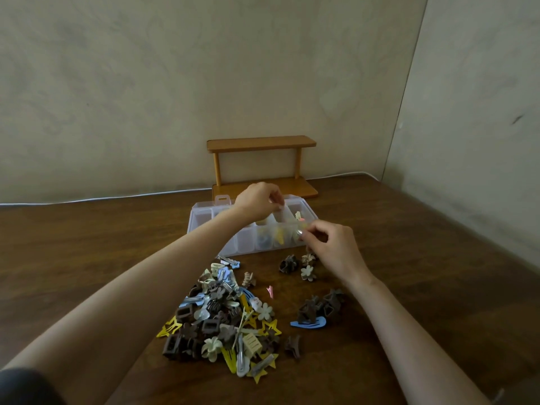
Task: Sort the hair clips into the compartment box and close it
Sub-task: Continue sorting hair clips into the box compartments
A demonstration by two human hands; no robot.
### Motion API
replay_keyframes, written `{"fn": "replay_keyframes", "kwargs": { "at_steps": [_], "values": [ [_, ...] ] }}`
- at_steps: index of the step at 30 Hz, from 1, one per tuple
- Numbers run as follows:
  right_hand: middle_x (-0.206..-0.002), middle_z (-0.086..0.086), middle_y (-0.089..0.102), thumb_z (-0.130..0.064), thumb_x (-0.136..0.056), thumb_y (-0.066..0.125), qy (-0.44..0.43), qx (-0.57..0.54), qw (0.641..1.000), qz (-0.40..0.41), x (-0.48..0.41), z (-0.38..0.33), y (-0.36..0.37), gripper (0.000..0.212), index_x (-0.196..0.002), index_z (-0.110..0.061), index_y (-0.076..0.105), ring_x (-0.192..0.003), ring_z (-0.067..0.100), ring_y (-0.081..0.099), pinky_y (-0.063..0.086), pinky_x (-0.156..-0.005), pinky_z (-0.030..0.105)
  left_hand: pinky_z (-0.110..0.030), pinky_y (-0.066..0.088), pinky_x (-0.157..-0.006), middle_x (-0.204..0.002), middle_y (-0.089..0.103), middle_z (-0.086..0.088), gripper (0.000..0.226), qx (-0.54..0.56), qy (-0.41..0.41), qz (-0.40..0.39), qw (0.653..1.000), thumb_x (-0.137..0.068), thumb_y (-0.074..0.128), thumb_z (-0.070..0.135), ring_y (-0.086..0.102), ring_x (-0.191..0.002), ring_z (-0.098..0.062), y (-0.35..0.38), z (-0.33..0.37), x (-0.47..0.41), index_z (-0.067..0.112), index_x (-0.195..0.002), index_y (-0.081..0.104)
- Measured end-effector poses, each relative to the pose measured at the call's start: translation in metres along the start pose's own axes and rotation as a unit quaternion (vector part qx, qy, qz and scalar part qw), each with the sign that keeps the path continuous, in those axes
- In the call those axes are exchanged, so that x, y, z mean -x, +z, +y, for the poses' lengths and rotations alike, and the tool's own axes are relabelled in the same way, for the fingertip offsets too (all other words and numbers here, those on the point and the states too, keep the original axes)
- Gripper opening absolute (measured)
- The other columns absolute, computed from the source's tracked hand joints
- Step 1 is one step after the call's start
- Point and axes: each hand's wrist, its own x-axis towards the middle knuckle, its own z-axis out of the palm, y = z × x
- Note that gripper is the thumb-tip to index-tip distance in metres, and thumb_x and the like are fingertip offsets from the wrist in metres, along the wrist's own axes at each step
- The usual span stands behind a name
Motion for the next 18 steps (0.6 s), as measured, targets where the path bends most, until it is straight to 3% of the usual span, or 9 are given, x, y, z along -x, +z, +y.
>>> {"fn": "replay_keyframes", "kwargs": {
  "at_steps": [5,11,18],
  "values": [
    [-0.073,-0.021,0.056,-0.02,-0.09,0.061,-0.009,-0.003,1.0,0.006,0.0,-0.001,0.0,0.01,-0.082,-0.024,0.064,-0.072,-0.003,0.056,0.04,-0.061,0.01,-0.039,0.05,-0.085,-0.11,0.057,-0.004,0.01,-0.038,-0.009,0.096,0.995,-0.089,0.058,0.022,0.051,-0.105,-0.019,-0.005,-0.002,0.009,0.019,-0.097,0.063],
    [-0.078,-0.007,0.063,-0.022,-0.09,0.061,0.0,-0.004,1.0,0.005,0.0,-0.001,-0.001,0.011,-0.086,-0.015,0.069,-0.077,0.01,0.062,0.051,-0.07,0.026,-0.031,0.044,-0.077,-0.106,0.053,-0.004,0.012,-0.02,0.044,0.17,0.984,-0.09,0.055,0.018,0.048,-0.098,-0.018,-0.013,0.009,0.053,0.014,-0.098,0.063],
    [-0.075,-0.012,0.063,-0.023,-0.089,0.062,-0.016,0.013,0.999,-0.039,0.002,-0.006,0.004,0.013,-0.083,-0.015,0.07,-0.074,0.008,0.061,0.051,-0.069,0.027,-0.023,0.045,-0.075,-0.099,0.053,0.005,0.007,0.02,0.061,0.075,0.995,-0.087,0.06,0.024,0.051,-0.086,-0.007,-0.003,-0.002,0.119,0.021,-0.093,0.061]
  ]
}}
